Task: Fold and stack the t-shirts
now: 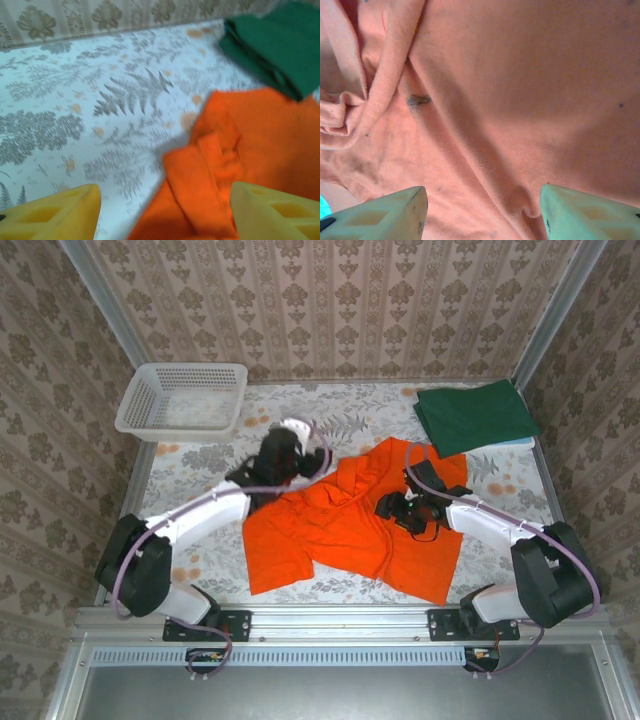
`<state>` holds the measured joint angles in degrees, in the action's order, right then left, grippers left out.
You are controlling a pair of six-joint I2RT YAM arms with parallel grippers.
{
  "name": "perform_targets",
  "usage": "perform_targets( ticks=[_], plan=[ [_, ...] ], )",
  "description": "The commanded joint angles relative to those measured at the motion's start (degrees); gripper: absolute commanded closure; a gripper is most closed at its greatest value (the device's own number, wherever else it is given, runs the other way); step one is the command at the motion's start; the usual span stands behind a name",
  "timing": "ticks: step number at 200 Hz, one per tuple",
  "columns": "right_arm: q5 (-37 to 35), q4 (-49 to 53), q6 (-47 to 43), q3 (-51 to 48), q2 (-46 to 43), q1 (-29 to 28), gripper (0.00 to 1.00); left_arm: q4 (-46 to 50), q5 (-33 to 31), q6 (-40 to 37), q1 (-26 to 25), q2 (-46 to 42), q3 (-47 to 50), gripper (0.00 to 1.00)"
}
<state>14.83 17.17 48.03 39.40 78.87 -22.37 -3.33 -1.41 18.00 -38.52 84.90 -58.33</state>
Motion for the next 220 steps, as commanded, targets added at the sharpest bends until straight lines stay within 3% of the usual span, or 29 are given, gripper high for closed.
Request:
perform_targets(
  ticks=[1, 30, 51, 102, 164, 220],
  plan=[
    [0.2, -1.5, 1.15, -1.23, -0.91, 0.48, 0.37, 17.4, 15.03, 6.98, 1.71, 8.65, -10.39, 0.33],
    [0.54, -2.14, 1.08, -1.49, -0.82, 0.65, 0.37, 23.22, 23.27, 5.56, 1.63, 20.13, -20.41, 0.34],
    [0.77, -2.68, 1.23, -1.88, -0.87, 0.84, 0.37, 26.63, 24.39, 4.13, 0.29, 27.29, -27.27, 0.34],
    [1.21, -3.14, 0.99, -2.26, -0.99, 0.97, 0.37, 36.56, 14.43, 3.9, -4.01, 37.17, -39.92, 0.38],
    [1.25, -3.29, 1.09, -2.44, -1.0, 0.95, 0.37, 40.77, 3.0, 3.05, -6.25, 40.66, -44.27, 0.45],
    [1.39, -3.55, 0.9, -2.57, -0.97, 1.01, 0.37, 40.6, -0.34, 3.06, -6.3, 43.01, -47.34, 0.49]
  ],
)
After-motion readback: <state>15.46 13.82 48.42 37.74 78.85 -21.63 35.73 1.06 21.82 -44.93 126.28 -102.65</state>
